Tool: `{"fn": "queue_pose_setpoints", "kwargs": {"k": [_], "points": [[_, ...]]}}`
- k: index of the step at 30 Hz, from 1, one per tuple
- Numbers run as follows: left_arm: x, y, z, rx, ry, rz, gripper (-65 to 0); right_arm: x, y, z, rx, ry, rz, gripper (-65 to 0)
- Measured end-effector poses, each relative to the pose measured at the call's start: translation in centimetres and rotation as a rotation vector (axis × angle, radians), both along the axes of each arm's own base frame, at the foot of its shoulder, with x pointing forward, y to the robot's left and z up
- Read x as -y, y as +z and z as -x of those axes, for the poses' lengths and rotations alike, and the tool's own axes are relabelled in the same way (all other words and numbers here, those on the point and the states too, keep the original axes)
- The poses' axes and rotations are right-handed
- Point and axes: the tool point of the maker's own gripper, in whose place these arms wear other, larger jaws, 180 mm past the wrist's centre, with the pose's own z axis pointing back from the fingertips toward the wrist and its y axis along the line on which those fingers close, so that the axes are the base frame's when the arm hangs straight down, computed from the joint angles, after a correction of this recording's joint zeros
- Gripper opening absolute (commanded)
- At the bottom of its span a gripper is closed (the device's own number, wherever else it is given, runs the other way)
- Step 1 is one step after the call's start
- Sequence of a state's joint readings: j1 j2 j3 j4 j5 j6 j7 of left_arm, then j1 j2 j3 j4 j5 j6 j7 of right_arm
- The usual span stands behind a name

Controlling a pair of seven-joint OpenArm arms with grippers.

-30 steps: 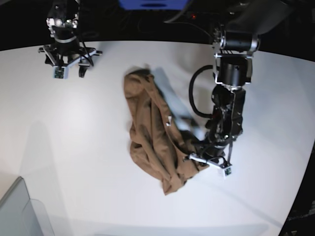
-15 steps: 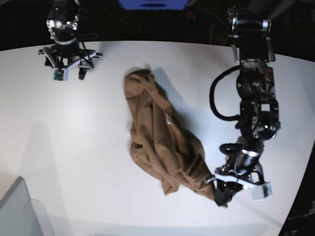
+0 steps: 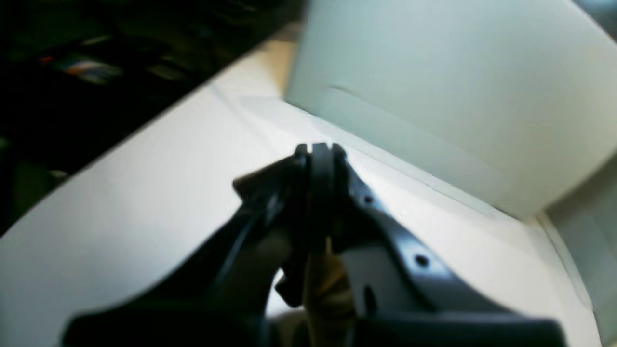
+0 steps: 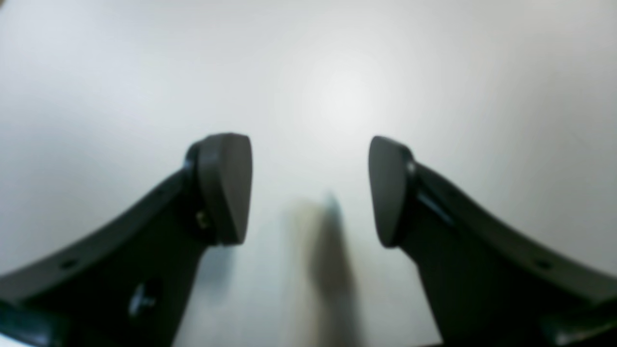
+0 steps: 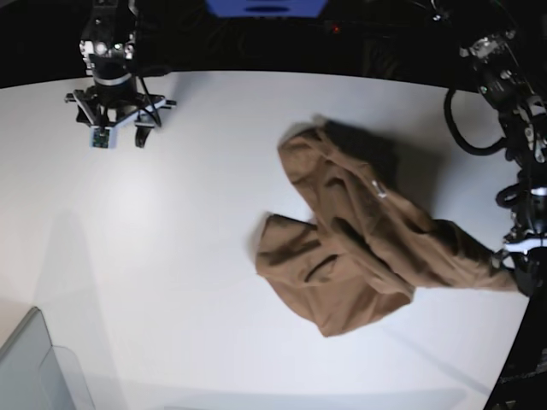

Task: Layout the t-shirt on the table in an organized manner, then fold the t-shirt properly
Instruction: 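Regrasp the shirt with the left gripper and pull it outward, then grasp the shirt with the right gripper and pull it away from the left gripper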

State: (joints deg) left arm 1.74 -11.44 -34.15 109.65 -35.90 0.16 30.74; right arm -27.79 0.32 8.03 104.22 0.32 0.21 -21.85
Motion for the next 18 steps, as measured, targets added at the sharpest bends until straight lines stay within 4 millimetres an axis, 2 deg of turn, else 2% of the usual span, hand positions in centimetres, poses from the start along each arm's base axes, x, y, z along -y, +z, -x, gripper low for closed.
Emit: {"fn": "queue_pose_setpoints", "kwargs": {"k": [2, 4, 7, 9, 12, 15, 18], "points": [[-1.9, -4.8, 0.8, -0.150, 0.039, 0.056, -64.8, 0.0, 0.2, -0.3, 0.008, 0.000, 0.000, -26.0], [-2.5, -9.4, 2.3, -0.303, 0.042, 0.132, -64.7, 0.0, 0.2, -0.4, 0.011, 0.000, 0.000, -26.0], [-4.5, -13.0, 4.2, -0.402, 0.098, 0.221, -64.6, -0.1, 0.1, -0.3, 0.007, 0.002, -0.002, -26.0], [-5.2, -15.0, 5.2, -0.467, 0.120, 0.263, -64.5, -0.6, 0.2, -0.6, 0.013, 0.014, -0.006, -26.0], [-4.5, -17.1, 6.2, -0.548, 0.102, 0.318, -64.5, -1.9, 0.5, -1.2, 0.029, 0.042, -0.025, -26.0], [-4.8, -17.4, 7.2, -0.592, 0.100, 0.348, -64.5, -3.6, 0.4, -1.3, 0.025, 0.085, -0.042, -25.8], [-5.5, -17.6, 8.4, -0.619, 0.116, 0.382, -64.5, -6.6, 0.6, -1.8, 0.035, 0.160, -0.076, -25.7]]}}
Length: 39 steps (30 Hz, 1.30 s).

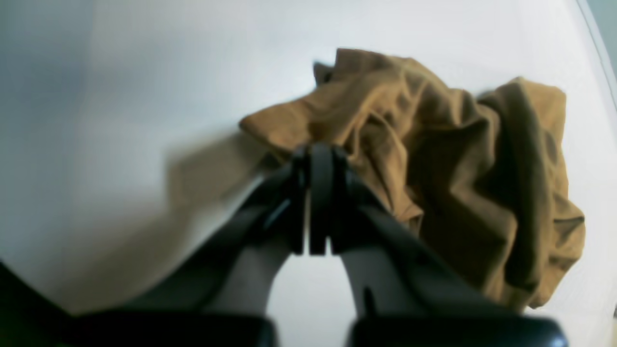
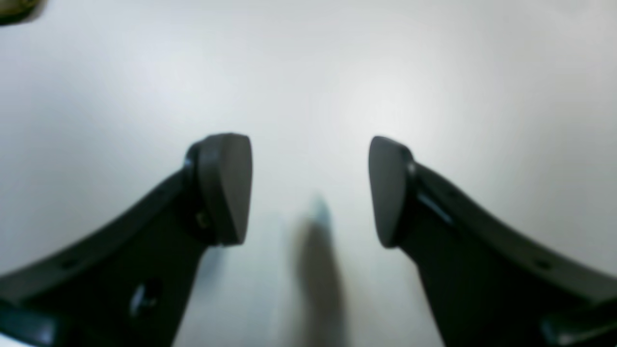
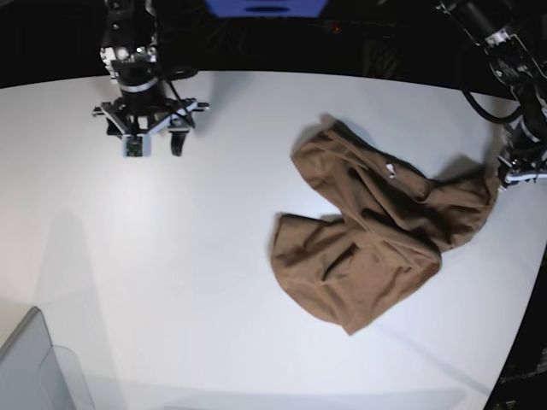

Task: Layout the t-shirt on the table in an organized manner, then fold the t-shirt properly
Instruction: 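Grasp the shirt with the right gripper and pull it away from the left gripper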

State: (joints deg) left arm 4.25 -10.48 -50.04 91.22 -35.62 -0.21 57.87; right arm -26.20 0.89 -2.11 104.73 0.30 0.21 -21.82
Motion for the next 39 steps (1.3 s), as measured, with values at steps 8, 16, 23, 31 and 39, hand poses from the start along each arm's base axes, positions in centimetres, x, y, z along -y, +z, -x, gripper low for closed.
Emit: {"fn": "queue_pose_setpoints", "kwargs": {"k": [8, 16, 23, 31, 39], "points": [[0.2, -0.4, 0.3, -0.012, 0.000, 0.012, -64.9, -11.1, 2.9, -2.3, 0.098, 0.283, -0.111, -25.7], [2.0, -1.6, 0.6, -0.019, 0.006, 0.061, -64.9, -21.1, 7.2, -3.7, 0.234, 0.579, -0.161, -25.7], [2.2, -2.5, 1.7, -0.051, 0.007, 0.066, -64.9, -25.9, 5.1, -6.0, 0.198, 0.681, -0.127, -25.7], [2.3, -2.5, 1.9, -0.050, 0.005, 0.064, -64.9, -29.0, 4.7, -9.3, 0.187, 0.711, -0.099, -26.2], [2.3, -3.0, 2.8, -0.071, 0.006, 0.065, -64.9, -28.7, 1.7, -10.4, 0.112, 0.720, -0.039, -26.3]]}}
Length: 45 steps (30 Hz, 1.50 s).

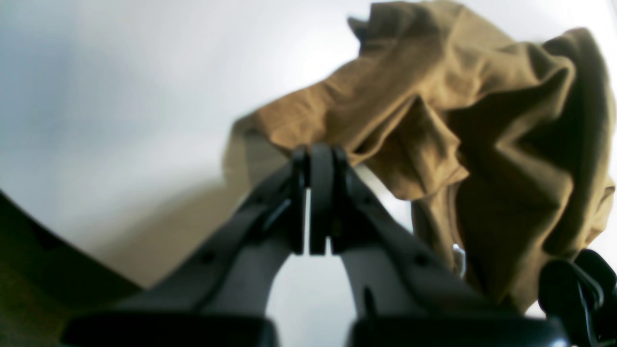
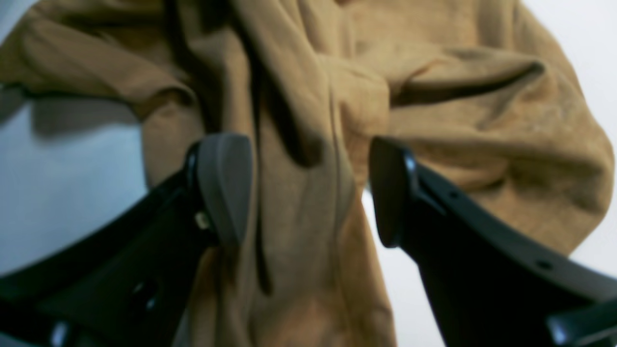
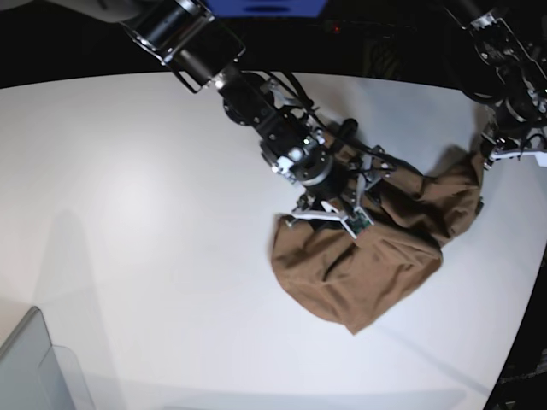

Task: Layout the t-shirt on the table in an organized manner, then fold the t-shirt properly
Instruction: 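Grasp the shirt with the right gripper and pull it away from the left gripper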

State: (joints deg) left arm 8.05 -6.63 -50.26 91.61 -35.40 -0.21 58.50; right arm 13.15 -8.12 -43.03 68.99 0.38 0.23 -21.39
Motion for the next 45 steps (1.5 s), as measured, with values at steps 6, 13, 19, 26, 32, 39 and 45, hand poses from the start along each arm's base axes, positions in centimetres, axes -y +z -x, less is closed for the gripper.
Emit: {"fn": "queue_pose_setpoints", "kwargs": {"k": [6, 13, 19, 26, 32, 39, 45], "points": [[0.5, -0.7, 0.8, -0.018, 0.002, 0.014, -64.9, -0.1, 0.8, -1.2, 0.060, -0.001, -0.030, -29.0], [0.5, -0.8, 0.9, -0.022, 0.002, 0.014, -64.9, -0.1, 0.8, -1.3, 0.062, -0.003, -0.033, -55.7], [0.5, -0.8, 0.9, -0.022, 0.002, 0.013, -64.9, -0.1, 0.6, -1.1, 0.056, -0.004, -0.031, -61.6], [0.5, -0.8, 1.0, -0.023, 0.002, 0.014, -64.9, 0.7, 0.3, -0.7, 0.025, -0.042, -0.054, -65.0], [0.9, -1.1, 1.1, -0.020, 0.012, 0.027, -64.9, 9.6, 3.3, -4.5, 0.057, -0.362, -0.188, -65.0], [1.7, -1.3, 2.3, 0.001, 0.081, 0.067, -64.9, 21.6, 3.2, -3.6, 0.033, -0.758, -0.290, -65.0], [2.1, -0.7, 1.9, 0.019, 0.072, 0.063, -64.9, 14.1, 4.3, -2.2, -0.019, -0.524, -0.346, -62.7]]}}
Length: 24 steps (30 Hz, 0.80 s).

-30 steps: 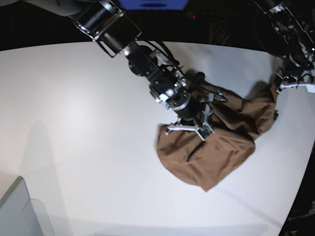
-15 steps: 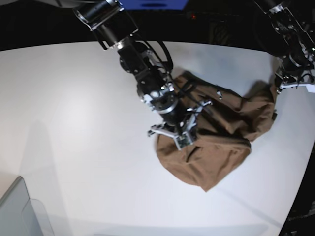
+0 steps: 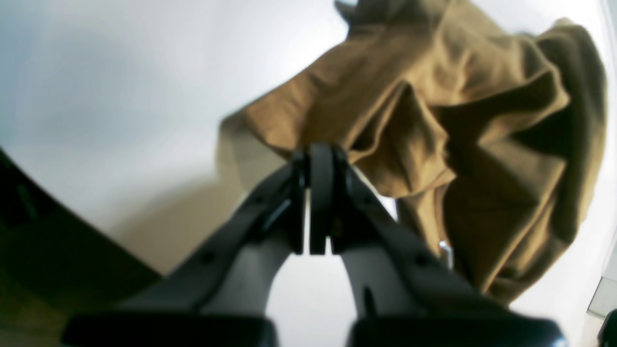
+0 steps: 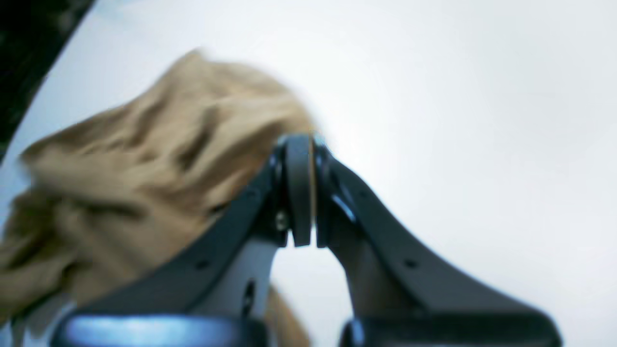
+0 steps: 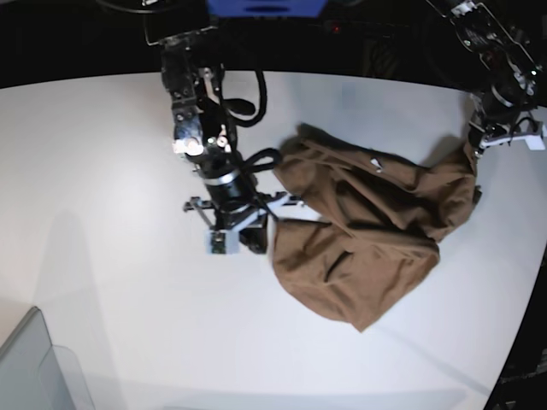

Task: Layout the t-shirt on the table in an organized manner, then fold the t-shirt properly
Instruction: 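Grasp the shirt with the right gripper and pull it away from the left gripper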

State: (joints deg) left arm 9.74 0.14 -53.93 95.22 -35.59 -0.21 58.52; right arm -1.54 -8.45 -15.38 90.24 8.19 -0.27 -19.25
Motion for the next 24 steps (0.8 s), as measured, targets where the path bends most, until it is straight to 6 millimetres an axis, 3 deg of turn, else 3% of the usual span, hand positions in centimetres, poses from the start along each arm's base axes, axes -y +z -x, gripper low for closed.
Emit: {"fn": "queue_pose_setpoints", "kwargs": {"k": [5, 8, 10, 16, 20, 24], "points": [[-0.2, 0.1, 0.0, -0.002, -0.002, -0.006, -64.9, -8.0, 0.0, 1.9, -0.053, 0.297, 0.053, -50.6], [-0.2, 0.0, 0.0, -0.006, -0.001, -0.009, -64.9, -11.0, 0.5, 1.6, -0.023, 0.414, 0.096, -42.1], [-0.2, 0.0, 0.0, -0.006, -0.002, -0.009, -64.9, -12.2, -0.4, 1.7, -0.036, 0.463, 0.132, -36.5], [-0.2, -0.5, 1.0, -0.032, -0.003, -0.009, -64.9, -12.7, -3.4, 1.5, -0.104, 0.508, 0.200, -27.7], [-0.2, -0.5, 1.0, -0.030, -0.003, -0.009, -64.9, -12.5, -3.2, 0.4, -0.065, 0.490, 0.196, -27.6], [-0.3, -0.8, 1.7, -0.049, -0.001, -0.013, -64.9, -12.7, -3.3, 0.7, -0.057, 0.488, 0.182, -27.6]]}}
